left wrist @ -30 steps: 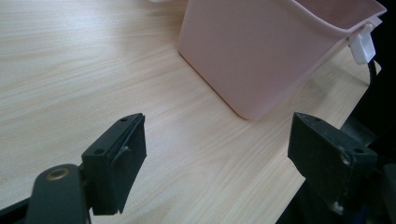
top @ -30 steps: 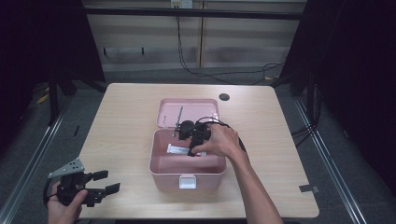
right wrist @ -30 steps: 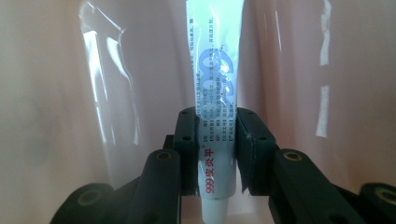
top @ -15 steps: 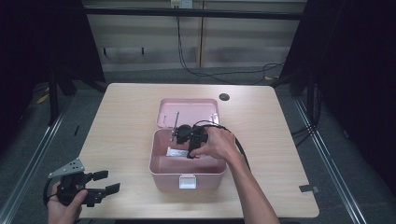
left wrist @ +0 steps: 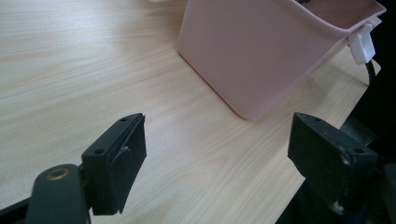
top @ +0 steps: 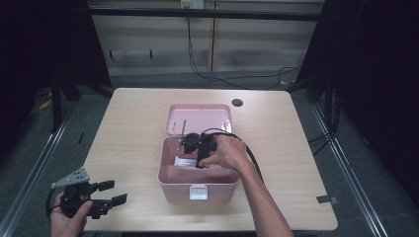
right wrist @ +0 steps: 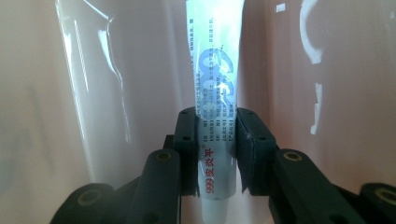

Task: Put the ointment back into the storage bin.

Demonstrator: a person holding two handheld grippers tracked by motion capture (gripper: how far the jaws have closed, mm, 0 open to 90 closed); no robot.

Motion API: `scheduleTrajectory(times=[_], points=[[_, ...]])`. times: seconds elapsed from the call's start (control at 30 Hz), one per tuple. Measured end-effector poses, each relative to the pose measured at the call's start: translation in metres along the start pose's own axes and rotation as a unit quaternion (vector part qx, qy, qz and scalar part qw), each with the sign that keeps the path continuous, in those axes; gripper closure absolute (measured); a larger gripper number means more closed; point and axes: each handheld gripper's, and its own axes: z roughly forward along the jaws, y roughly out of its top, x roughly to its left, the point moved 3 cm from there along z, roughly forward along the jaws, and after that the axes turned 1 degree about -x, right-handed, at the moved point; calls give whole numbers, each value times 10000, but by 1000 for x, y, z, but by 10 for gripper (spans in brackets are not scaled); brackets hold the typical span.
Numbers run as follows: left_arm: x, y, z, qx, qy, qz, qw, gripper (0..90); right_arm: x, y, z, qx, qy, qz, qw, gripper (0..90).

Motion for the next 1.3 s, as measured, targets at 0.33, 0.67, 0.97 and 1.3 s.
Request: scheduleTrajectory(times=[0.33, 0.67, 0.97, 1.3], points=[[-1, 0, 0, -17, -5, 14, 10000, 193, 2, 5, 12, 107, -149, -132, 9997, 714], [-1, 0, 0, -5, -14, 9, 10000, 193, 1, 6, 23, 255, -205, -148, 9994, 714], [-1, 0, 0, -18, -23, 6, 10000, 192, 0, 6, 29, 472, -350, -124, 9982, 712], [-1, 1, -1, -21, -14, 17, 10000, 192, -2, 6, 32, 618, -443, -102, 9971, 711]])
